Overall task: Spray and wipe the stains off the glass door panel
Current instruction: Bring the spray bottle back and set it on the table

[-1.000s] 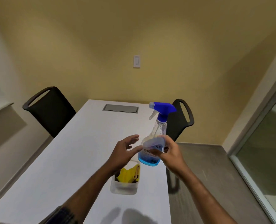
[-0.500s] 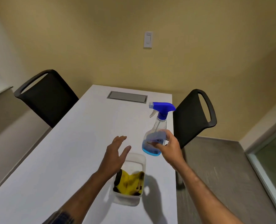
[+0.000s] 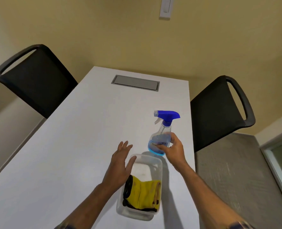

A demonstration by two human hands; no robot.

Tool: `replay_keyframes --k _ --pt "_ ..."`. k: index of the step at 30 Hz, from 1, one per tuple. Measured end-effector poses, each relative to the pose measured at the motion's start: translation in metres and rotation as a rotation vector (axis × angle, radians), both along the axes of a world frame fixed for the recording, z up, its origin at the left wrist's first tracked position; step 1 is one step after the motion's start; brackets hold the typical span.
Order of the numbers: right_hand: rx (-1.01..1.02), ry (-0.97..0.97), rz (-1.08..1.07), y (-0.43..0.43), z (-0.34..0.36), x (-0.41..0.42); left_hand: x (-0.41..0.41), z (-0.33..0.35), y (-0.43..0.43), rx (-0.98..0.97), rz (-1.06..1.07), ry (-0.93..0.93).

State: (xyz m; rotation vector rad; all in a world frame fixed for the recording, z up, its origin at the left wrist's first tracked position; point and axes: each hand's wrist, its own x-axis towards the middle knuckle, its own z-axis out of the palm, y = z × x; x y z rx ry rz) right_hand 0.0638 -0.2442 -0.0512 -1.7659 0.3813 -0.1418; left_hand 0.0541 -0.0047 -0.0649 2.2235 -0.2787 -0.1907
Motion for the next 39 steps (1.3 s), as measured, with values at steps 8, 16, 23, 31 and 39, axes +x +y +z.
replay_keyframes --k 8,16,23,31,39 --pt "0.006 0.073 -0.003 0.007 -0.034 0.019 0.003 -0.024 0.005 0.032 -0.001 0.021" --pt "-0.024 0.116 0.014 0.009 -0.049 0.026 0.001 -0.033 0.006 0.045 -0.009 0.042" --pt "-0.034 0.129 0.02 0.006 -0.054 0.027 0.0 -0.043 0.002 0.046 -0.033 0.025" --pt "-0.088 0.224 0.05 0.001 -0.039 0.018 -0.002 -0.049 0.003 0.062 -0.032 0.067" --pt "-0.269 -0.031 -0.25 0.051 -0.008 -0.072 -0.02 -0.051 0.0 0.109 -0.059 0.012"
